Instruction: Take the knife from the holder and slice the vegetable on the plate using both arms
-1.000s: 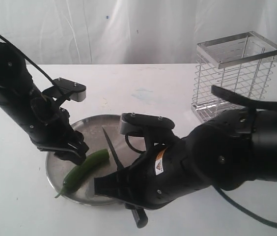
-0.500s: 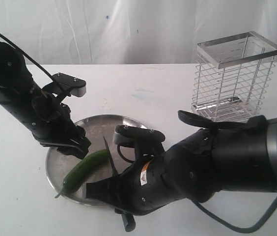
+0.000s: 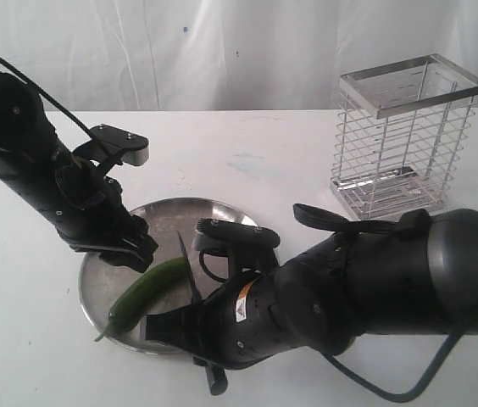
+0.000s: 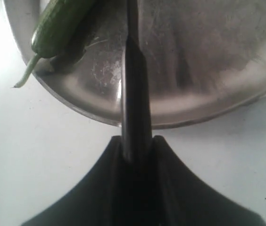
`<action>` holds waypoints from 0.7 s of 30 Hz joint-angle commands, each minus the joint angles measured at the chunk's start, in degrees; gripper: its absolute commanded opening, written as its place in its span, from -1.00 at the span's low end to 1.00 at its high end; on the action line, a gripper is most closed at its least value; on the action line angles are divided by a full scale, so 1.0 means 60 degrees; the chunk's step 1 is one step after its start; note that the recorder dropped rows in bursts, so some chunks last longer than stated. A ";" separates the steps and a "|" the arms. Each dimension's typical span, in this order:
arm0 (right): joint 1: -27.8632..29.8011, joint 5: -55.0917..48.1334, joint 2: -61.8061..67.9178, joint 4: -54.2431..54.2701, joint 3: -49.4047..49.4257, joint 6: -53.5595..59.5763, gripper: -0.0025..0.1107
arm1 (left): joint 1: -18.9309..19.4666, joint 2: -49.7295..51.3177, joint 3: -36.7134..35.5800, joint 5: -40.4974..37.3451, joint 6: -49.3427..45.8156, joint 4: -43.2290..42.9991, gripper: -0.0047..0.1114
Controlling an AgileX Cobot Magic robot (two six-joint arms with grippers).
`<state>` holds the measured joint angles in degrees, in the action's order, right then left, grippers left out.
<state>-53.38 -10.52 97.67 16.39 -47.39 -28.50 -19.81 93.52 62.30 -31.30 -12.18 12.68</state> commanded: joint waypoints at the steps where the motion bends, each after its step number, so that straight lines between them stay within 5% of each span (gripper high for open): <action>1: -0.0043 0.0240 0.0123 -0.0020 0.0018 -0.0023 -0.96 | -0.0046 -0.0100 -0.0050 -0.0045 0.0096 0.0169 0.15; 21: -0.0043 0.0502 0.0305 -0.0020 0.0018 -0.0101 -0.96 | -0.0046 -0.0100 -0.0050 0.0044 0.0096 0.0169 0.15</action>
<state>-53.38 -8.41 99.54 16.39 -47.39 -28.95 -19.81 93.52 62.30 -30.64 -12.07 12.68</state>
